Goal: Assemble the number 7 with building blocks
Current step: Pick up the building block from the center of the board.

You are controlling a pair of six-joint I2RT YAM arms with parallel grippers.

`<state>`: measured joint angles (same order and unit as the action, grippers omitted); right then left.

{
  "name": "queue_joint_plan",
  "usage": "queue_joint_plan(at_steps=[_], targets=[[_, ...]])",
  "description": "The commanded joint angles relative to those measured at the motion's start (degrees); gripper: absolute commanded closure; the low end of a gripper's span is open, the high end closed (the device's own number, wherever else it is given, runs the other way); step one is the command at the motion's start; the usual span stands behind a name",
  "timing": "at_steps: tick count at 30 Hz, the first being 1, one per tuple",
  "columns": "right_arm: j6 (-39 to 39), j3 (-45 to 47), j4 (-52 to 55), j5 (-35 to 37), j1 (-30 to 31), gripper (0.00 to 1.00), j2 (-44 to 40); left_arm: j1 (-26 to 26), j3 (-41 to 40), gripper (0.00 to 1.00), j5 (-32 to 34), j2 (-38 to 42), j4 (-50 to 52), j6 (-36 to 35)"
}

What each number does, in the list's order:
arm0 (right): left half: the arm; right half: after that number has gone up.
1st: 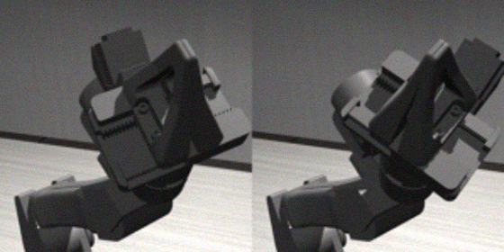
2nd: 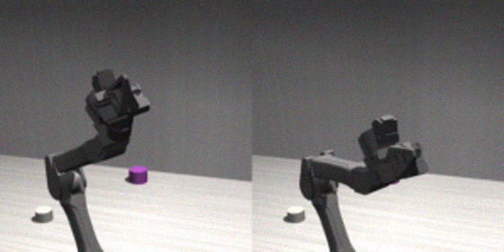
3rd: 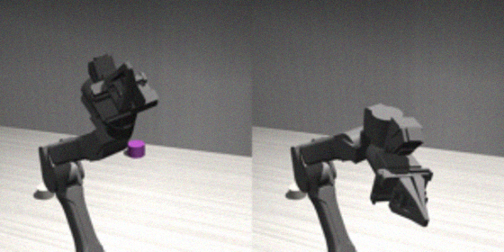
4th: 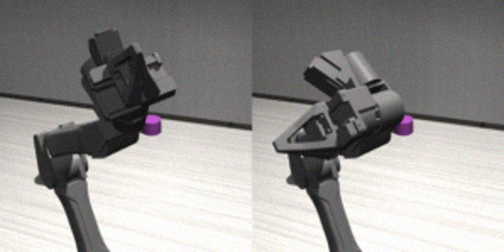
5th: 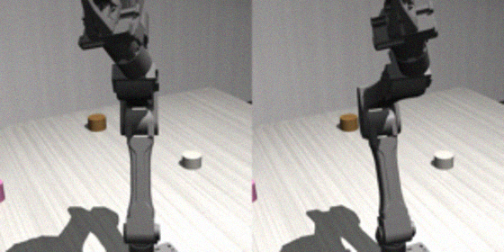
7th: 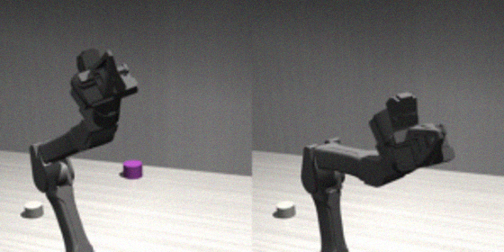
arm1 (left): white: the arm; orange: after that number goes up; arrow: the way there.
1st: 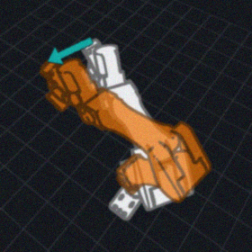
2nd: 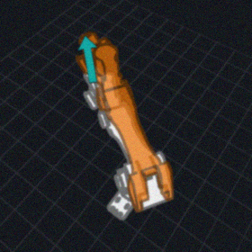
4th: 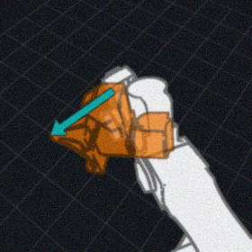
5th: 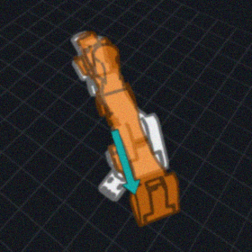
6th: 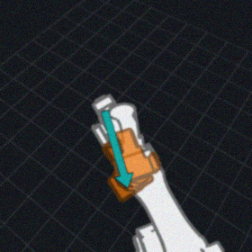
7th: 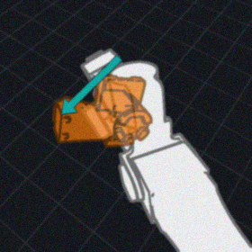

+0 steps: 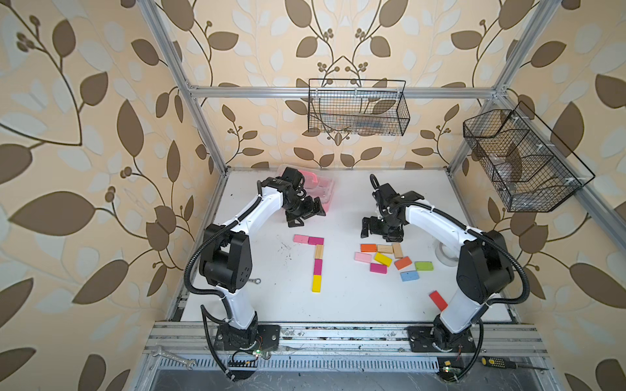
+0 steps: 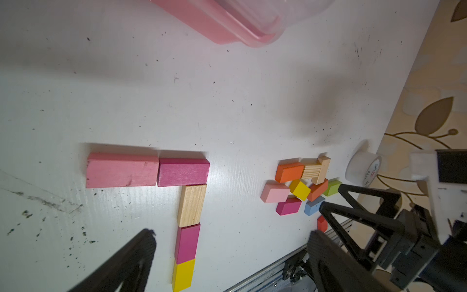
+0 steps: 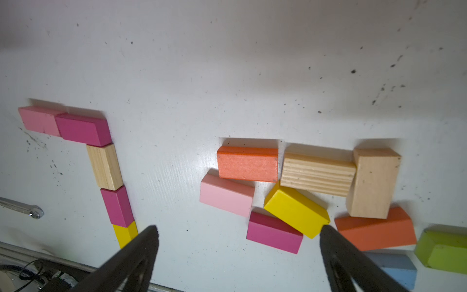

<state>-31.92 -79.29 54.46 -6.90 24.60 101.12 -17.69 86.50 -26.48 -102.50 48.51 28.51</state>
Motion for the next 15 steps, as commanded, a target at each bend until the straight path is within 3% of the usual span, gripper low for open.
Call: queue_joint_plan(at_steps=[1, 8, 15], targets=[[-0.48, -2.45, 3.90, -0.40, -0.02, 0.00, 2.21, -0.32, -0.30, 0.03, -1.66, 0.98, 0.13, 0.06], [2.29, -8.80, 4.99, -2.26, -0.08, 0.02, 6.89, -0.26, 7.67, 0.03, 0.90, -2.33, 4.74, -0.23], [5.98, -14.62, 8.20, -1.12, -0.99, 0.03, 10.51, -0.32, 4.91, 0.03, 2.16, -2.20, -0.06, 3.02]])
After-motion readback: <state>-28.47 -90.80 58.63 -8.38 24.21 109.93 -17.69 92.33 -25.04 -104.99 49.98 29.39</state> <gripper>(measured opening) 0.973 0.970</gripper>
